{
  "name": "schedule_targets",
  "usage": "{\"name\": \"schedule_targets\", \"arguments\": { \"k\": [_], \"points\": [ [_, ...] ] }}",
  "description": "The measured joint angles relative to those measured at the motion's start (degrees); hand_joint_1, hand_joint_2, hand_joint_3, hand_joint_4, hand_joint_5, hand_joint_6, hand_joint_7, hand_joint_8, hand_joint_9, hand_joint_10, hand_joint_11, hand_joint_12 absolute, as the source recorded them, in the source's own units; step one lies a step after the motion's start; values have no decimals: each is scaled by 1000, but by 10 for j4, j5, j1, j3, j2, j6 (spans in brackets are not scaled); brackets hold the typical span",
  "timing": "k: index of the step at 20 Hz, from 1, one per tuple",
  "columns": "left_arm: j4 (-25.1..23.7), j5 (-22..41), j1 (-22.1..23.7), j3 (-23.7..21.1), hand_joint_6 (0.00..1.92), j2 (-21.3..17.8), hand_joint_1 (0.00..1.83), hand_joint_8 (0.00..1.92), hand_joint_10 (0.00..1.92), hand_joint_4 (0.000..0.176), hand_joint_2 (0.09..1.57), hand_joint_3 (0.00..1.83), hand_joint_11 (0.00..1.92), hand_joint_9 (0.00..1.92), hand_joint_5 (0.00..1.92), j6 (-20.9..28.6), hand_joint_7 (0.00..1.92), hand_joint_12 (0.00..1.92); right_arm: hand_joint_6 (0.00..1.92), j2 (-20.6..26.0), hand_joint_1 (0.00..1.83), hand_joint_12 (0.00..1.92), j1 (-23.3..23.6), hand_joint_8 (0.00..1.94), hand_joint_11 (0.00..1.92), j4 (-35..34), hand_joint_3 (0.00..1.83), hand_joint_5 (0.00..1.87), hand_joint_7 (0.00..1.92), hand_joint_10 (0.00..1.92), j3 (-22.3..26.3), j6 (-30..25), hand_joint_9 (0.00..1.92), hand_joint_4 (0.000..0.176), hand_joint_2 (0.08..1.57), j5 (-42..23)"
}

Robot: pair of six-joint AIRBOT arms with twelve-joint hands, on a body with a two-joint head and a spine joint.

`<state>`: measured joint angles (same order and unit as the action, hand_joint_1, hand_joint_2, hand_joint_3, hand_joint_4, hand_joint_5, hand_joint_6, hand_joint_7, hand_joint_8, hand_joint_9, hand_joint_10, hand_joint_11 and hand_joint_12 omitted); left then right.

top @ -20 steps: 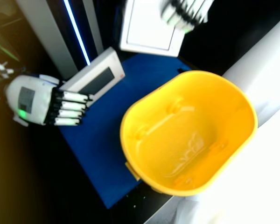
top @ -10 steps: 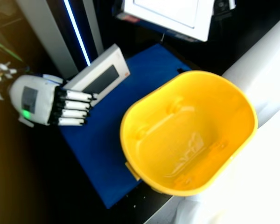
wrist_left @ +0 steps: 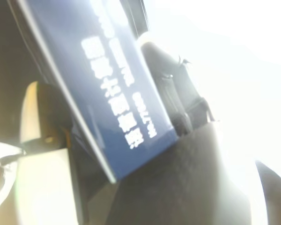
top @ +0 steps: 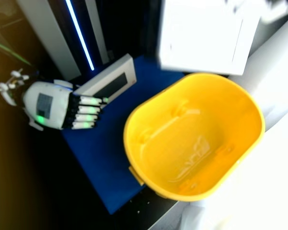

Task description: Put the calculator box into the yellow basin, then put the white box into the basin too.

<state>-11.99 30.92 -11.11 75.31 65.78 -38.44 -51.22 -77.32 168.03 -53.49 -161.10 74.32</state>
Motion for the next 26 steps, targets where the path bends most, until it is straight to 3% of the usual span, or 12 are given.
{"name": "schedule_targets", "arguments": {
  "k": [1, 9, 10, 11, 12, 13, 14, 15, 16, 19, 23, 26],
  "points": [
    [5, -21, 0, 19, 1177, 18, 1355, 1247, 1474, 0, 1191, 3, 565, 795, 760, -10, 819, 1681, 898, 0, 1380, 1597, 0, 970, 783, -2, 0, 989, 986, 1283, -1, 0, 920, 0, 1104, -2],
    [42, -138, -10, 112, 1201, 99, 1346, 1298, 1500, 0, 1204, 1, 464, 697, 775, -42, 825, 1711, 935, -4, 1352, 1627, 4, 935, 739, 4, 1, 989, 1001, 1277, -2, 0, 910, 0, 1105, -6],
    [46, -150, -17, 119, 1208, 105, 1212, 1304, 1258, 0, 1202, 0, 434, 647, 782, -42, 842, 1676, 952, -4, 1370, 1629, 7, 953, 704, 5, 2, 979, 985, 1304, -2, 0, 886, 0, 1110, -7],
    [49, -157, -21, 121, 1254, 107, 1127, 940, 1083, 0, 1205, 2, 374, 603, 786, -43, 710, 1632, 1014, -4, 1374, 1567, 7, 916, 695, 6, 0, 968, 998, 1270, -2, 0, 883, 0, 1110, -6],
    [52, -164, -25, 122, 1254, 107, 1127, 940, 1083, 0, 1205, 2, 374, 603, 786, -43, 710, 1632, 1014, -4, 1374, 1567, 7, 916, 695, 7, 0, 968, 998, 1270, -2, 0, 883, 0, 1110, -5],
    [54, -170, -28, 121, 596, 107, 962, 454, 865, 0, 1059, 0, 147, 388, 546, -43, 562, 1634, 1036, -4, 1376, 1528, 7, 889, 704, 6, 0, 962, 1015, 1243, -2, 0, 891, 0, 1107, -7],
    [55, -172, -28, 121, 395, 107, 873, 229, 724, 4, 1025, 0, 29, 198, 446, -43, 442, 1572, 1037, -4, 1376, 1524, 7, 889, 711, 7, 0, 962, 1015, 1237, -2, 0, 896, 0, 1107, -7],
    [56, -171, -28, 121, 256, 107, 847, 100, 620, 47, 1009, 0, 5, 118, 413, -43, 377, 1456, 1042, -4, 1376, 1523, 7, 888, 712, 7, 0, 958, 1017, 1232, -2, 0, 899, 0, 1106, -6],
    [56, -168, -28, 121, 119, 106, 814, 24, 434, 58, 994, 0, 0, 70, 332, -43, 268, 1281, 1028, -4, 1377, 1516, 10, 877, 730, 8, 0, 961, 1020, 1236, -2, 0, 907, 0, 1104, -7],
    [60, -165, -28, 121, 5, 106, 698, 3, 83, 92, 949, 0, 0, 11, 113, -43, 45, 854, 1005, -4, 1378, 1515, 11, 900, 706, 9, 0, 969, 1029, 1234, -2, 0, 892, 0, 1103, -6],
    [73, -152, -28, 115, 5, 92, 665, 3, 27, 91, 908, 0, 0, 16, 127, -43, 62, 667, 952, -3, 1378, 1516, 19, 964, 748, 13, 0, 972, 1012, 1255, -2, 0, 889, 0, 1105, 0],
    [85, -126, -31, 94, 11, 70, 591, 10, 32, 65, 897, 0, 0, 78, 185, -43, 156, 579, 959, -2, 1377, 1489, 19, 1048, 853, 16, 2, 931, 967, 1249, -2, -12, 926, 0, 1113, 19]
  ]
}}
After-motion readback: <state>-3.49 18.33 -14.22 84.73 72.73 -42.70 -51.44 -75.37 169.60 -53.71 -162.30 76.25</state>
